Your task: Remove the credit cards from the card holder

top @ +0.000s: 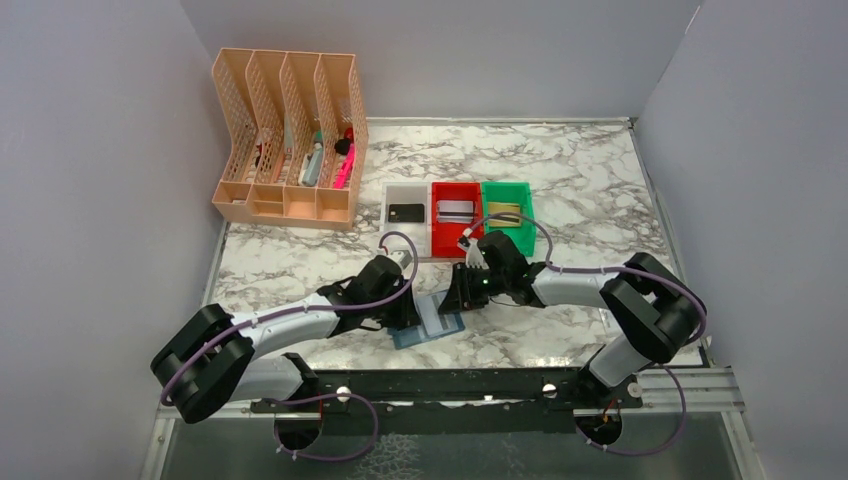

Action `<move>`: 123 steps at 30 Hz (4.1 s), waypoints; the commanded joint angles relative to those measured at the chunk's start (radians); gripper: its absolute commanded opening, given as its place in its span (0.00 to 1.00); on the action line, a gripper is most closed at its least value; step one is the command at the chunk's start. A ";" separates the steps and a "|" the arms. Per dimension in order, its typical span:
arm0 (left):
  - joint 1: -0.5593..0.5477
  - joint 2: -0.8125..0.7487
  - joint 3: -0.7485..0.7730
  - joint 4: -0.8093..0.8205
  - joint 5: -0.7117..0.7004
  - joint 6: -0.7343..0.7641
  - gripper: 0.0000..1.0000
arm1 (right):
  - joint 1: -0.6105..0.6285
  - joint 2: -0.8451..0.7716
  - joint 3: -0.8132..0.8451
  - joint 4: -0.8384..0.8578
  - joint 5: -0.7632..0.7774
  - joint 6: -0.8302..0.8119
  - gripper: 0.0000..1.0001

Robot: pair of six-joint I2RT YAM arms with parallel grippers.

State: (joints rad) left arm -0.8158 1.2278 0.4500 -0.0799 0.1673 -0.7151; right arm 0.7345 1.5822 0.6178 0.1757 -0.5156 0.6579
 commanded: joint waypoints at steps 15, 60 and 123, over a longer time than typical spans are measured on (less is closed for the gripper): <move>-0.005 -0.031 -0.044 0.013 -0.040 -0.010 0.25 | 0.016 -0.046 0.010 0.021 -0.048 0.033 0.26; -0.004 -0.092 -0.083 -0.043 -0.057 -0.012 0.31 | 0.028 0.063 0.125 -0.062 0.006 -0.024 0.25; -0.003 -0.546 -0.083 -0.393 -0.422 -0.183 0.33 | 0.206 0.124 0.200 0.037 -0.052 0.112 0.25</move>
State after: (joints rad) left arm -0.8158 0.7650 0.3656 -0.3878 -0.1585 -0.8581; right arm 0.9173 1.6676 0.7834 0.2325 -0.5900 0.7670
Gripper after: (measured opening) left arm 0.300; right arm 0.252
